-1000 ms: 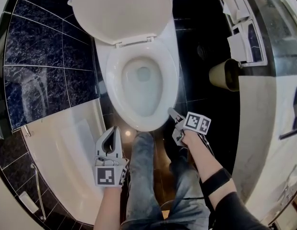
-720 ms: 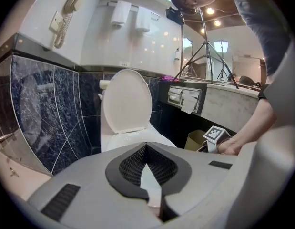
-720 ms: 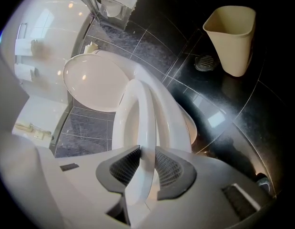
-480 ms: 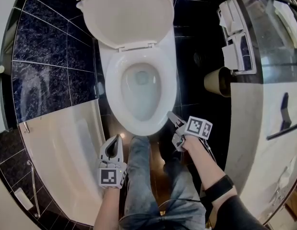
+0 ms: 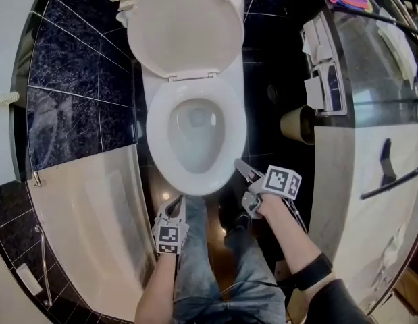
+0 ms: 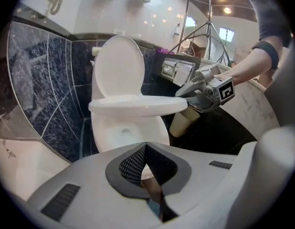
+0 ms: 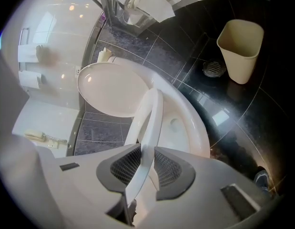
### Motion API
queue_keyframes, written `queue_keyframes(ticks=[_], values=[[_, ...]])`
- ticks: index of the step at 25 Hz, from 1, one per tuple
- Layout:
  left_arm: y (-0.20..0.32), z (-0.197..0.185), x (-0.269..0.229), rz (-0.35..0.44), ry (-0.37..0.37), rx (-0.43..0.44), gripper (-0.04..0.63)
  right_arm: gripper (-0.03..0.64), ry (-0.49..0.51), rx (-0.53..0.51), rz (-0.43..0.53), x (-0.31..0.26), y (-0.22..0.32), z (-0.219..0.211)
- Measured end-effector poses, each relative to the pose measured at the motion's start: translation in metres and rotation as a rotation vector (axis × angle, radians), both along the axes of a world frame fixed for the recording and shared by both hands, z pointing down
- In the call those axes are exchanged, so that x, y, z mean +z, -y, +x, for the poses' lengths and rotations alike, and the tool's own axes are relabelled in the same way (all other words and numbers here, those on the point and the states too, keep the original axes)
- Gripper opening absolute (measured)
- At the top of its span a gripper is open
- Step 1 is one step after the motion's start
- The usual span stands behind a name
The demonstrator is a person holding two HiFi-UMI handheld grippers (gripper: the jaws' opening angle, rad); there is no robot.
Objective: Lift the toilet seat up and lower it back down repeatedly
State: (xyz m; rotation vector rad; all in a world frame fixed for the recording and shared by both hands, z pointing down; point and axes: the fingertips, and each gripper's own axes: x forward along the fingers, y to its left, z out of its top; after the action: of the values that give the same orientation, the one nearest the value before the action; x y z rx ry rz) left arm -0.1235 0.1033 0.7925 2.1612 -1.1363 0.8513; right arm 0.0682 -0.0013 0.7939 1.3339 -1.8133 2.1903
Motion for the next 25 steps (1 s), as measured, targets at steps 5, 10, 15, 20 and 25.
queue_keyframes(ticks=[5, 10, 15, 20, 25], values=[[0.027, 0.033, -0.003, 0.021, -0.041, 0.025, -0.009, 0.109, -0.006, 0.005, 0.000, -0.014, 0.006, 0.000], [0.056, 0.044, -0.027, 0.070, -0.084, -0.032, -0.009, 0.113, -0.024, -0.003, 0.004, -0.022, 0.010, 0.003], [0.074, 0.036, -0.045, 0.112, -0.089, -0.099, -0.009, 0.115, -0.013, 0.012, 0.023, -0.042, 0.022, 0.002], [0.102, 0.035, -0.078, 0.120, -0.113, -0.116, -0.009, 0.118, -0.030, 0.037, 0.040, -0.073, 0.039, 0.003], [0.139, 0.032, -0.113, 0.126, -0.116, -0.121, -0.009, 0.033, -0.102, -0.025, 0.156, -0.135, 0.067, 0.001]])
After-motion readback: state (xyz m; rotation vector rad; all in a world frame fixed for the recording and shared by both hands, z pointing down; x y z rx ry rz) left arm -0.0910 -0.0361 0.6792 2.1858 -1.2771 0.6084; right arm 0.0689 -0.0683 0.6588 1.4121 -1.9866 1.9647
